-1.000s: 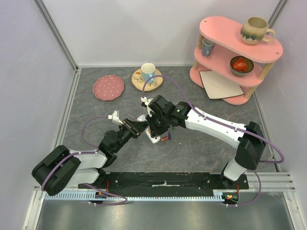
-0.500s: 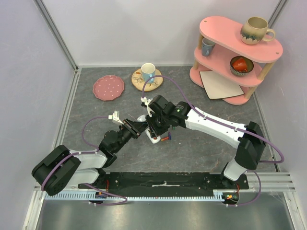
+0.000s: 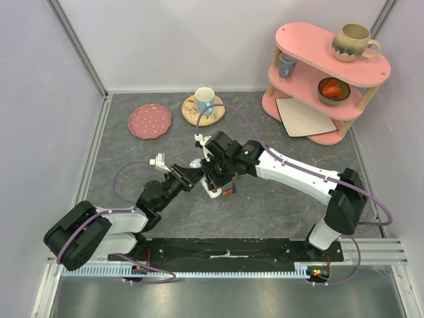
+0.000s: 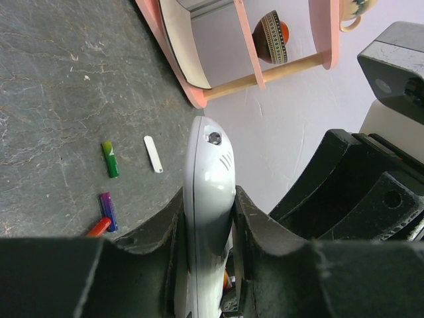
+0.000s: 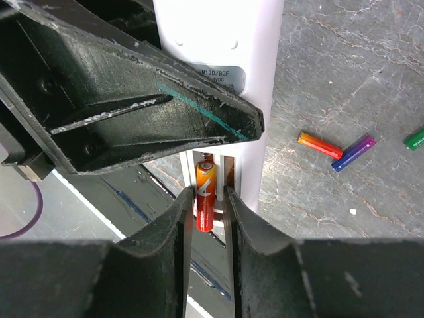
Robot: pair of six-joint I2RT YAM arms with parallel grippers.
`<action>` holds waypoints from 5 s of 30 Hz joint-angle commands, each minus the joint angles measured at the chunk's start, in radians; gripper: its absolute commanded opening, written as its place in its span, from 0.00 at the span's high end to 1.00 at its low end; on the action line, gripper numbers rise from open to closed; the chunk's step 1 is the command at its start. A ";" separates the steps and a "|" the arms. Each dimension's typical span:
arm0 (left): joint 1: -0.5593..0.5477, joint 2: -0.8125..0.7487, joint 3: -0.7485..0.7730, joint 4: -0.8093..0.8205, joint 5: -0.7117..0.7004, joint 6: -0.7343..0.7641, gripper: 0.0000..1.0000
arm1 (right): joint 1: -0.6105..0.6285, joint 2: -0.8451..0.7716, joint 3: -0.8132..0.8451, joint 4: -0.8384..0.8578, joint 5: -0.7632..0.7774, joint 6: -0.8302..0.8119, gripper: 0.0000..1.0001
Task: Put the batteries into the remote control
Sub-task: Load the battery into the remote control.
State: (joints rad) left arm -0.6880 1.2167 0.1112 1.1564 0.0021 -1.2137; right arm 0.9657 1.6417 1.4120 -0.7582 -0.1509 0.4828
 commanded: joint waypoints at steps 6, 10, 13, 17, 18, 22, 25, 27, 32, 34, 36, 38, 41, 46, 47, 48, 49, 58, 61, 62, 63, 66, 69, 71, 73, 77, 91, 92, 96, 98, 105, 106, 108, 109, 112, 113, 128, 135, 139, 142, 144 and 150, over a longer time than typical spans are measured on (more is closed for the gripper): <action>-0.028 0.000 0.050 0.239 0.024 -0.040 0.98 | 0.007 -0.002 0.067 0.060 0.002 -0.012 0.65; -0.028 0.010 0.050 0.249 0.027 -0.047 0.98 | 0.005 -0.002 0.077 0.048 0.008 -0.018 0.64; -0.028 0.021 0.048 0.258 0.027 -0.059 0.98 | -0.001 0.000 0.084 0.040 0.013 -0.021 0.62; -0.028 0.038 0.047 0.284 0.029 -0.087 0.98 | -0.010 0.003 0.091 0.033 0.017 -0.026 0.62; -0.028 0.043 0.047 0.292 0.029 -0.089 0.98 | -0.013 0.003 0.093 0.031 0.020 -0.027 0.62; -0.028 0.044 0.051 0.290 0.029 -0.093 0.98 | -0.027 0.001 0.100 0.023 0.022 -0.033 0.61; -0.028 0.049 0.051 0.286 0.021 -0.092 0.98 | -0.038 -0.006 0.108 0.019 0.024 -0.038 0.61; -0.028 0.061 0.051 0.284 0.019 -0.096 0.98 | -0.044 -0.008 0.122 0.014 0.022 -0.041 0.61; -0.028 0.101 0.051 0.315 0.013 -0.112 0.98 | -0.053 -0.013 0.163 -0.012 0.017 -0.050 0.60; -0.028 0.125 0.053 0.327 0.012 -0.121 0.98 | -0.053 -0.016 0.186 -0.029 0.017 -0.056 0.60; -0.028 0.150 0.056 0.348 0.010 -0.127 0.98 | -0.058 -0.022 0.205 -0.039 0.019 -0.062 0.60; -0.028 0.165 0.059 0.359 0.012 -0.138 0.98 | -0.064 -0.036 0.212 -0.052 0.022 -0.072 0.60; -0.028 0.190 0.067 0.373 0.012 -0.145 0.98 | -0.065 -0.069 0.212 -0.067 0.040 -0.088 0.60; -0.027 0.214 0.093 0.385 0.027 -0.184 0.98 | -0.064 -0.166 0.102 -0.069 0.085 -0.168 0.63; -0.027 0.219 0.097 0.385 0.032 -0.194 0.98 | -0.065 -0.207 0.058 -0.069 0.099 -0.177 0.64; -0.025 0.227 0.107 0.385 0.048 -0.208 0.98 | -0.065 -0.227 0.036 -0.064 0.105 -0.208 0.66; -0.021 0.247 0.111 0.388 0.064 -0.243 0.98 | -0.065 -0.268 0.016 -0.063 0.114 -0.217 0.68; 0.001 0.380 0.150 0.508 0.197 -0.350 0.98 | -0.064 -0.456 -0.218 0.028 0.070 -0.230 0.92; 0.001 0.368 0.154 0.509 0.199 -0.340 0.98 | -0.065 -0.479 -0.271 0.051 0.037 -0.219 0.97; 0.001 0.363 0.159 0.508 0.203 -0.340 0.98 | -0.064 -0.485 -0.297 0.060 0.031 -0.211 0.98; 0.001 0.360 0.163 0.508 0.217 -0.339 0.98 | -0.064 -0.488 -0.307 0.078 0.018 -0.208 0.98; 0.001 0.357 0.177 0.508 0.246 -0.333 0.98 | -0.064 -0.499 -0.338 0.103 -0.001 -0.205 0.96; 0.001 0.351 0.189 0.508 0.268 -0.314 0.98 | -0.064 -0.508 -0.346 0.105 0.005 -0.207 0.88; 0.001 0.353 0.203 0.508 0.282 -0.305 0.98 | -0.064 -0.516 -0.346 0.108 0.011 -0.204 0.83; 0.001 0.353 0.211 0.508 0.295 -0.296 0.98 | -0.064 -0.525 -0.344 0.115 0.023 -0.197 0.77; 0.001 0.342 0.232 0.508 0.297 -0.279 0.98 | -0.062 -0.531 -0.334 0.125 0.031 -0.191 0.74; 0.001 0.316 0.246 0.508 0.320 -0.277 0.98 | -0.062 -0.491 -0.323 0.135 0.002 -0.196 0.87; 0.001 0.314 0.246 0.508 0.322 -0.277 0.98 | -0.061 -0.490 -0.323 0.137 -0.001 -0.196 0.87; 0.001 0.313 0.246 0.508 0.325 -0.279 0.98 | -0.059 -0.482 -0.328 0.146 -0.007 -0.191 0.87; 0.001 0.311 0.245 0.508 0.326 -0.280 0.98 | -0.058 -0.479 -0.329 0.148 -0.006 -0.191 0.88; 0.001 0.311 0.246 0.508 0.331 -0.282 0.98 | -0.056 -0.461 -0.324 0.157 -0.009 -0.193 0.88; -0.001 0.313 0.246 0.508 0.331 -0.282 0.98 | -0.056 -0.457 -0.321 0.158 -0.010 -0.193 0.88; -0.001 0.311 0.246 0.509 0.332 -0.282 0.98 | -0.058 -0.448 -0.318 0.165 -0.018 -0.193 0.88; -0.001 0.313 0.245 0.508 0.332 -0.282 0.98 | -0.056 -0.445 -0.314 0.166 -0.021 -0.193 0.88; -0.001 0.310 0.245 0.508 0.334 -0.282 0.98 | -0.053 -0.431 -0.306 0.171 -0.029 -0.193 0.88; -0.001 0.310 0.245 0.508 0.334 -0.282 0.98 | -0.053 -0.430 -0.305 0.174 -0.030 -0.191 0.88; -0.001 0.294 0.246 0.508 0.357 -0.268 0.98 | -0.048 -0.395 -0.286 0.178 -0.038 -0.196 0.88; -0.001 0.284 0.243 0.508 0.374 -0.253 0.98 | -0.048 -0.388 -0.275 0.171 -0.049 -0.200 0.88; -0.001 0.282 0.232 0.508 0.360 -0.248 0.98 | -0.048 -0.390 -0.269 0.145 -0.067 -0.205 0.86; -0.001 0.287 0.231 0.508 0.355 -0.247 0.98 | -0.048 -0.395 -0.265 0.116 -0.072 -0.216 0.84; -0.001 0.287 0.232 0.508 0.355 -0.247 0.98 | -0.048 -0.404 -0.262 0.100 -0.069 -0.225 0.83; -0.001 0.290 0.232 0.508 0.352 -0.245 0.98 | -0.048 -0.422 -0.260 0.059 -0.055 -0.237 0.80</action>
State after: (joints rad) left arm -0.6815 1.5333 0.3344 1.2678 0.3256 -1.4796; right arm 0.9142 1.2427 1.1137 -0.6678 -0.2123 0.2718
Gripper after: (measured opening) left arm 0.331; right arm 0.188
